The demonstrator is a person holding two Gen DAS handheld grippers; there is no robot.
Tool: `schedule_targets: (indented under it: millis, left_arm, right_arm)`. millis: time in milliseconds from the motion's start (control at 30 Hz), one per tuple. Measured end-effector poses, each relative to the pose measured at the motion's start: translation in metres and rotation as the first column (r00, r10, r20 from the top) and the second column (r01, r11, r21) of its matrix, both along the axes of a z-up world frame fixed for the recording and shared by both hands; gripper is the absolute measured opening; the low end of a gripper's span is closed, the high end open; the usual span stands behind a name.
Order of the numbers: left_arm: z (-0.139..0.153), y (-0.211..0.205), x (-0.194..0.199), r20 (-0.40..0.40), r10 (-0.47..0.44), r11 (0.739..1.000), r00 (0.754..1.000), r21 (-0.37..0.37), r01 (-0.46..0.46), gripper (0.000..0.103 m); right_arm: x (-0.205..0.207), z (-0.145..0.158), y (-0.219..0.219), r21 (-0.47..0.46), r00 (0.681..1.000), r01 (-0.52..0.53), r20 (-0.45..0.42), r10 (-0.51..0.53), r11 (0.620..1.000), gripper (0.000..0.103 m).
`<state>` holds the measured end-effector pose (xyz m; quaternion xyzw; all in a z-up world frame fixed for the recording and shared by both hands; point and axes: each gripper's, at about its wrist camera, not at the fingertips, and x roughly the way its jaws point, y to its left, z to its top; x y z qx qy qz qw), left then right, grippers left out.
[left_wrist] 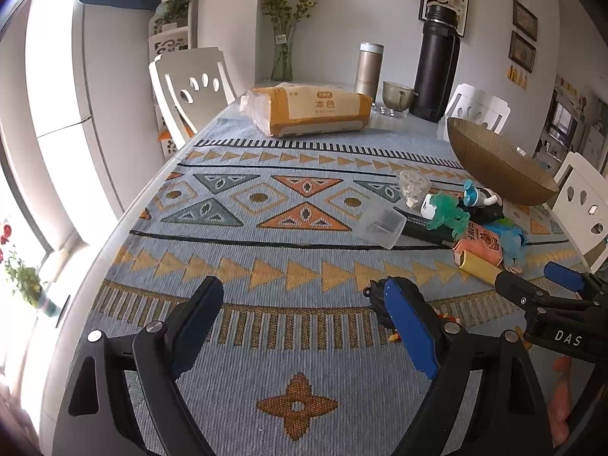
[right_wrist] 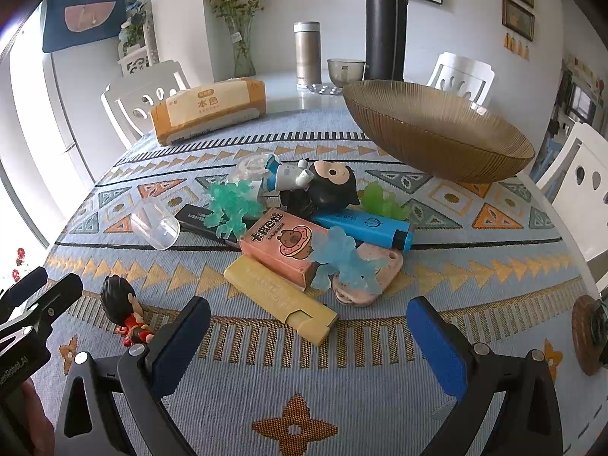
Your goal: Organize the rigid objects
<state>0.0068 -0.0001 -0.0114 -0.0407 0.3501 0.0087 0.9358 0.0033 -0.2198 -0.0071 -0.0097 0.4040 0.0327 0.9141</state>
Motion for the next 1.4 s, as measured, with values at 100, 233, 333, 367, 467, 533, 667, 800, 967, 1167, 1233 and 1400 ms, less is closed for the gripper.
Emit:
schedule_targets:
  millis: [100, 233, 333, 367, 467, 533, 667, 800, 967, 1167, 1233, 1400]
  left_arm:
    - [-0.0001, 0.0001, 0.0000, 0.000, 0.000, 1.000, 1.000, 0.000, 0.000, 0.086]
    - [-0.0005, 0.0002, -0.0003, 0.000, 0.000, 1.000, 1.000, 0.001, 0.000, 0.086]
    - [-0.0006, 0.0003, -0.0002, 0.000, 0.000, 1.000, 1.000, 0.001, 0.000, 0.086]
    - [-0.0005, 0.0003, -0.0003, 0.000, 0.000, 1.000, 1.000, 0.001, 0.000, 0.086]
    - [-0.0003, 0.0003, -0.0001, 0.000, 0.000, 1.000, 1.000, 0.001, 0.000, 0.086]
    - [-0.0003, 0.0005, -0.0002, 0.000, 0.000, 1.000, 1.000, 0.001, 0.000, 0.086]
    - [-0.0001, 0.0003, -0.0001, -0.001, -0.001, 1.000, 1.000, 0.001, 0.001, 0.086]
    - [0.0000, 0.0003, 0.0000, -0.001, 0.000, 1.000, 1.000, 0.001, 0.000, 0.086]
    - [-0.0007, 0.0002, 0.0002, -0.002, -0.001, 1.000, 1.000, 0.001, 0.001, 0.086]
    - [-0.0005, 0.0002, 0.0002, -0.003, -0.001, 1.000, 1.000, 0.001, 0.001, 0.086]
    - [-0.0006, 0.0003, 0.0002, -0.002, -0.001, 1.000, 1.000, 0.001, 0.001, 0.086]
    - [-0.0002, 0.0002, 0.0002, -0.003, -0.001, 1.000, 1.000, 0.000, 0.001, 0.086]
  right_arm:
    - [0.0002, -0.0004, -0.0008, 0.006, 1.000, 0.001, 0.000, -0.001, 1.000, 0.103]
    - [0.0001, -0.0009, -0.0010, 0.010, 1.000, -0.001, -0.002, 0.001, 1.000, 0.103]
    - [0.0002, -0.0010, -0.0007, 0.010, 1.000, -0.001, -0.002, 0.001, 1.000, 0.103]
    - [0.0002, -0.0010, -0.0006, 0.010, 1.000, -0.001, -0.002, 0.001, 1.000, 0.103]
    - [0.0003, -0.0011, -0.0006, 0.010, 1.000, -0.001, -0.003, 0.001, 1.000, 0.103]
    - [0.0004, -0.0011, -0.0006, 0.010, 1.000, -0.001, -0.002, 0.001, 1.000, 0.103]
    - [0.0006, -0.0015, 0.0000, 0.010, 1.000, -0.003, -0.005, 0.003, 1.000, 0.103]
    - [0.0005, -0.0017, 0.0015, 0.009, 1.000, -0.006, -0.007, 0.006, 1.000, 0.103]
    - [0.0005, -0.0019, 0.0023, 0.008, 1.000, -0.007, -0.007, 0.007, 1.000, 0.103]
    - [0.0004, -0.0019, 0.0018, 0.007, 1.000, -0.006, -0.007, 0.006, 1.000, 0.103]
    - [0.0006, -0.0019, 0.0015, 0.009, 1.000, -0.006, -0.007, 0.006, 1.000, 0.103]
    - [0.0002, -0.0018, 0.0019, 0.013, 1.000, -0.003, -0.007, 0.003, 1.000, 0.103]
